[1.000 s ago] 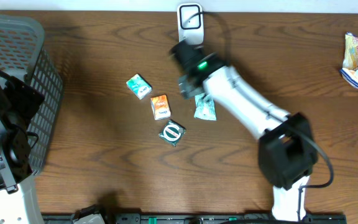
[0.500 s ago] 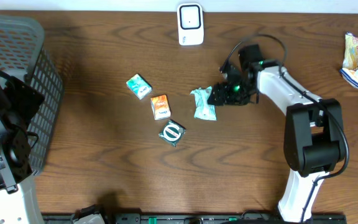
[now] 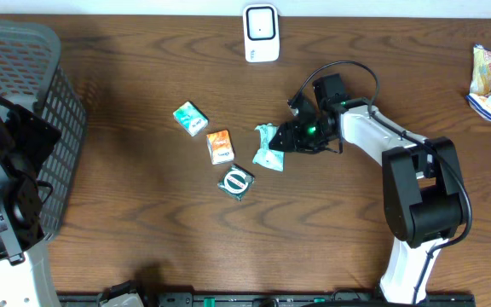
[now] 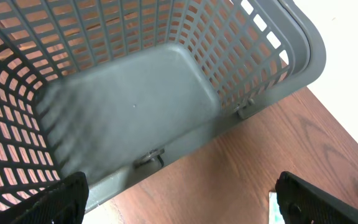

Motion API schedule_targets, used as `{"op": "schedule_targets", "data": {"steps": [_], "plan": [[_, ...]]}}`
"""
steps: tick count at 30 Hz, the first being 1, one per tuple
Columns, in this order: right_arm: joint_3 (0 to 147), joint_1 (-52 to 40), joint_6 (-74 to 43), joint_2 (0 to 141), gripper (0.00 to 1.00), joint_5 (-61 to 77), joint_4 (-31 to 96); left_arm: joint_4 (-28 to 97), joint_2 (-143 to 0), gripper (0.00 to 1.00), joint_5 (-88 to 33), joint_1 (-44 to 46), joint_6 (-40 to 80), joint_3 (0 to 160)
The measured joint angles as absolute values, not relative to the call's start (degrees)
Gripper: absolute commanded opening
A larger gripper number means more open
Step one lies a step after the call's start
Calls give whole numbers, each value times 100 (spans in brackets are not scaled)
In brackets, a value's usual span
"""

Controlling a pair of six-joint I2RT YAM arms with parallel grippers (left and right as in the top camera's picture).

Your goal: Scan the item barcode

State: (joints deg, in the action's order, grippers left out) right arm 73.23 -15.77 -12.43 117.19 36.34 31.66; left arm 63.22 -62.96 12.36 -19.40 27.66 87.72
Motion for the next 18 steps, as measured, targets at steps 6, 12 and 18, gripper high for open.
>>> {"op": "schedule_targets", "data": {"steps": [6,12,18], "plan": [[7266,-1444,-1772,11710,63,4016,2893,6322,-6296,95,1236,-1940,2766,8772],[7240,-1317,-2250,11710,67,4246,3201,6322,-6296,95,1236,-1940,2766,8772],[7201,-1865,-2998,11697,42,3841,3009,6322,-6296,95,1236,-1940,2766,8772]]}}
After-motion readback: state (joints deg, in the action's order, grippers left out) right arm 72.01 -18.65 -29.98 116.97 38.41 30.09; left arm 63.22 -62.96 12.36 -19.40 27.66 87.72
